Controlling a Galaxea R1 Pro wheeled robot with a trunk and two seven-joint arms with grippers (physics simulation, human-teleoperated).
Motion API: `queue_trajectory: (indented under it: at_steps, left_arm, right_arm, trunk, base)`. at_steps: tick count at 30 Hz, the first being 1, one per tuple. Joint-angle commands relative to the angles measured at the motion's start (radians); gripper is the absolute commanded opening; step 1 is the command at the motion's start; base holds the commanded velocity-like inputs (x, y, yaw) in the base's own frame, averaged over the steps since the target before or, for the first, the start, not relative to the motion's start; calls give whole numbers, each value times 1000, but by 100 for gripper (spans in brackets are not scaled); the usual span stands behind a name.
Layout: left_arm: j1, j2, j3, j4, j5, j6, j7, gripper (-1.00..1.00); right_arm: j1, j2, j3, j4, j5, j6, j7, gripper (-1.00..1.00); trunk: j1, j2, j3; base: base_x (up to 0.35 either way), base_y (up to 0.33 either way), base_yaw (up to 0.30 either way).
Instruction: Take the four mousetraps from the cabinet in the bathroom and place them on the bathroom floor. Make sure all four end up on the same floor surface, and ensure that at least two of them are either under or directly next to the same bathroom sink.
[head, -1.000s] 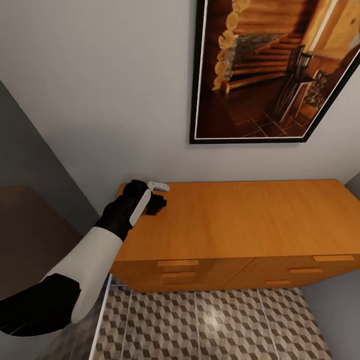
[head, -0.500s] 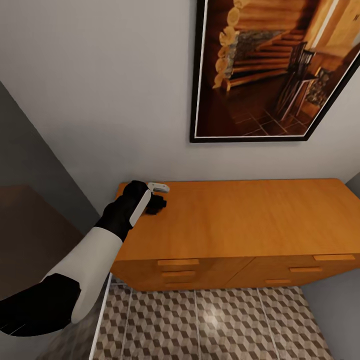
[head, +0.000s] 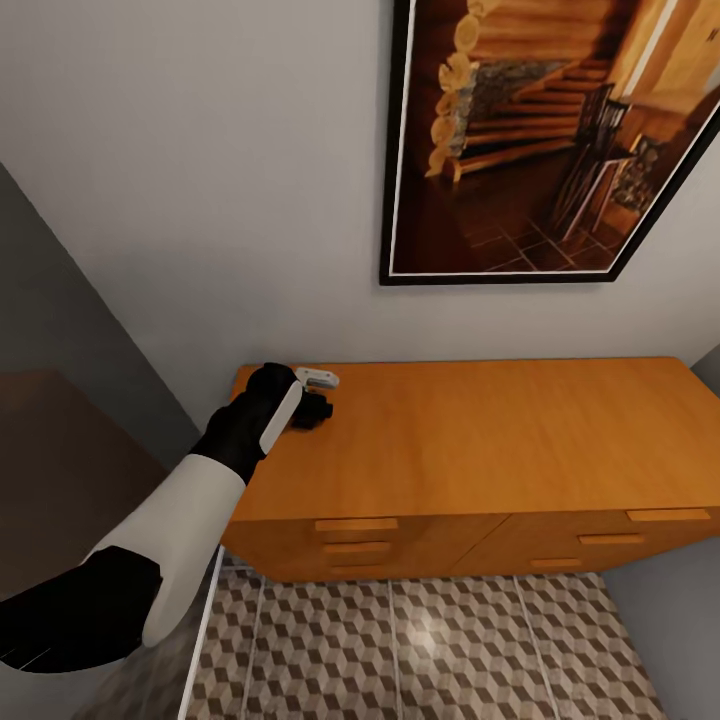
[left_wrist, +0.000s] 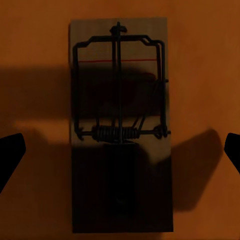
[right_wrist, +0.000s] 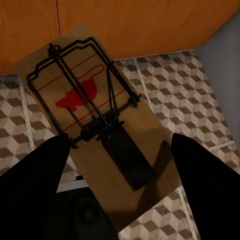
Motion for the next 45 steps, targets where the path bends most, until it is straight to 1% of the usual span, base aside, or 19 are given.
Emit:
queue_trajectory:
  at_steps: [1, 30, 31, 45]
  left_arm:
    - [-1, 0, -2, 0, 11, 3, 10, 100]
    - [-1, 0, -2, 14, 11, 3, 10, 100]
    - [-1, 0, -2, 14, 11, 3, 10, -100]
    - [-1, 0, -2, 16, 11, 3, 10, -100]
  right_arm:
    - [-1, 0, 9, 0, -5, -2, -6, -100]
    - [-1, 1, 9, 0, -5, -2, -6, -100]
    - [-1, 1, 9, 0, -5, -2, -6, -100]
    - [-1, 1, 9, 1, -5, -2, -6, -100]
  trunk:
    - [1, -2, -2]
    - [1, -2, -4]
    - [1, -2, -4]
    - [1, -2, -4]
  base:
    - [0, 0, 0]
    - [0, 0, 0]
    - [0, 0, 0]
    - [0, 0, 0]
